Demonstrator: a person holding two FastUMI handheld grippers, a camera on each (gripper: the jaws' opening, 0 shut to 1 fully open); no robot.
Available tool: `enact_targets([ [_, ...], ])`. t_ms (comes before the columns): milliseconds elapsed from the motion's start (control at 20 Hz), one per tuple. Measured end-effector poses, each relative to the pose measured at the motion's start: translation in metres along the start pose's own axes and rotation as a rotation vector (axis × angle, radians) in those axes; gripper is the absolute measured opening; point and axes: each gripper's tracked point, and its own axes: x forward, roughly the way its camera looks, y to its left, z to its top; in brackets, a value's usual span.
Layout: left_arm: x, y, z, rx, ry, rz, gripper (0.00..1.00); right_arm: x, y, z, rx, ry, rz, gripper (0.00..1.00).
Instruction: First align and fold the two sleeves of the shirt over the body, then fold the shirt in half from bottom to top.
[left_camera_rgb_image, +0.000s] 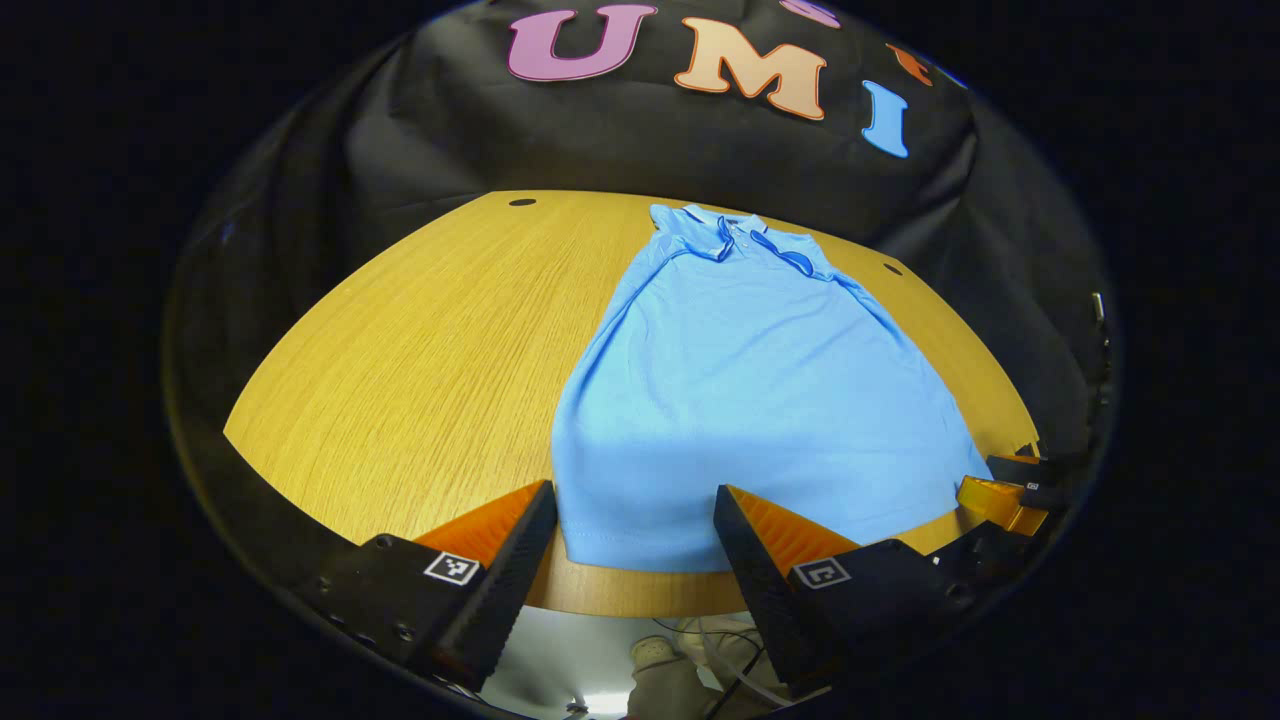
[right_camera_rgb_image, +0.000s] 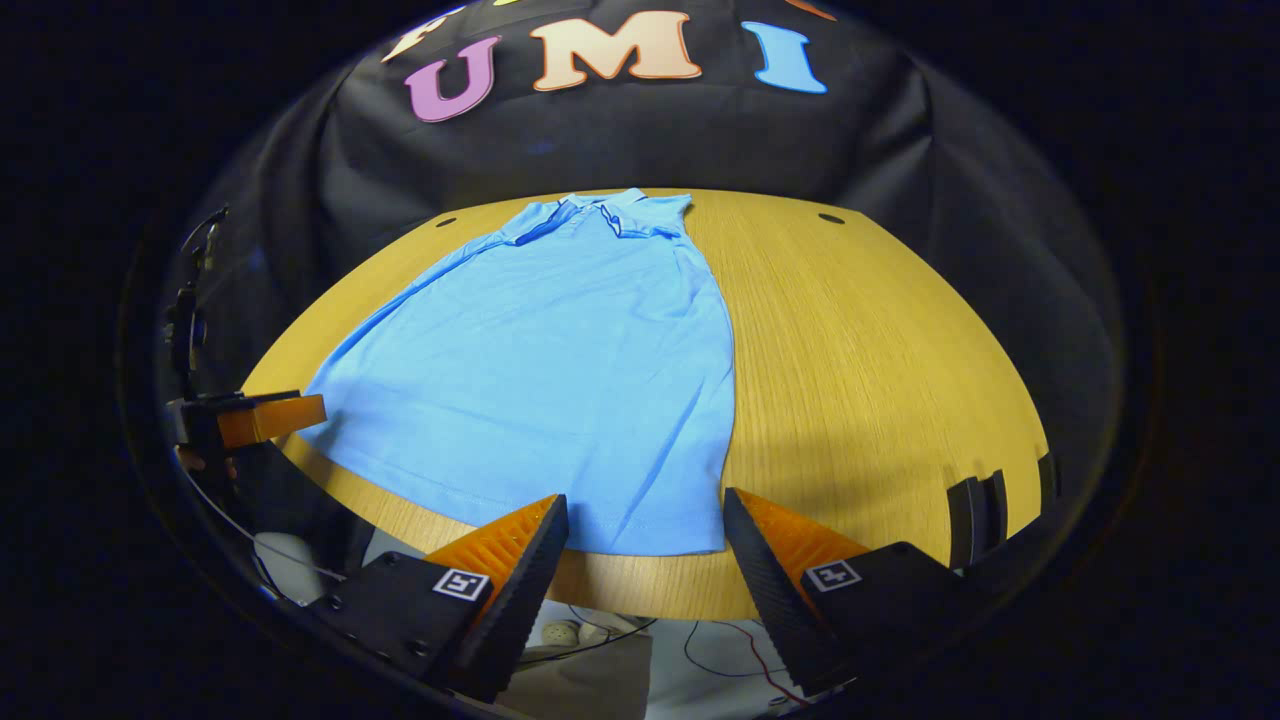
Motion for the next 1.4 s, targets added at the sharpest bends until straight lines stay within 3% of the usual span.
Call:
enact_targets([
  [50, 0.002, -0.001, -0.003, 0.032, 0.005, 0.010, 0.96, -0.001, 0.000, 0.000, -0.001, -0.008, 0.007, 0.87],
  [100, 0.003, 0.000, -0.007, 0.075, 0.005, 0.021, 0.95, -0.001, 0.002, 0.000, 0.005, -0.007, 0.011, 0.94],
  [150, 0.003, -0.007, -0.005, 0.098, -0.009, 0.000, 0.93, 0.000, 0.003, -0.001, 0.013, -0.006, 0.017, 0.81],
  [200, 0.005, -0.013, -0.004, 0.099, -0.010, -0.023, 0.90, 0.001, 0.005, 0.000, 0.019, 0.000, 0.025, 0.77],
  [250, 0.007, -0.017, -0.004, 0.093, 0.002, -0.039, 0.71, 0.001, 0.010, 0.000, 0.029, 0.007, 0.037, 0.56],
  [300, 0.009, -0.024, -0.005, 0.068, 0.009, -0.069, 0.48, 0.003, 0.014, 0.000, 0.040, 0.015, 0.049, 0.45],
  [350, 0.012, -0.027, -0.006, 0.040, 0.033, -0.065, 0.25, 0.004, 0.017, 0.001, 0.046, 0.027, 0.049, 0.25],
  [400, 0.010, -0.029, -0.003, 0.038, 0.036, -0.074, 0.02, 0.006, 0.018, 0.002, 0.046, 0.037, 0.053, 0.17],
  [500, 0.009, -0.031, -0.003, 0.020, 0.054, -0.091, 0.00, 0.003, 0.020, 0.005, 0.052, 0.055, 0.049, 0.07],
  [750, 0.002, -0.024, 0.046, -0.068, -0.029, -0.109, 0.00, -0.005, 0.019, 0.056, 0.068, -0.030, 0.030, 0.06],
  [1050, 0.023, -0.018, 0.147, -0.210, -0.155, -0.147, 0.00, 0.021, 0.005, 0.170, 0.093, -0.149, 0.036, 0.07],
  [1400, 0.092, -0.014, 0.266, -0.227, -0.242, -0.135, 0.00, 0.108, -0.008, 0.309, 0.064, -0.231, 0.075, 0.06],
])
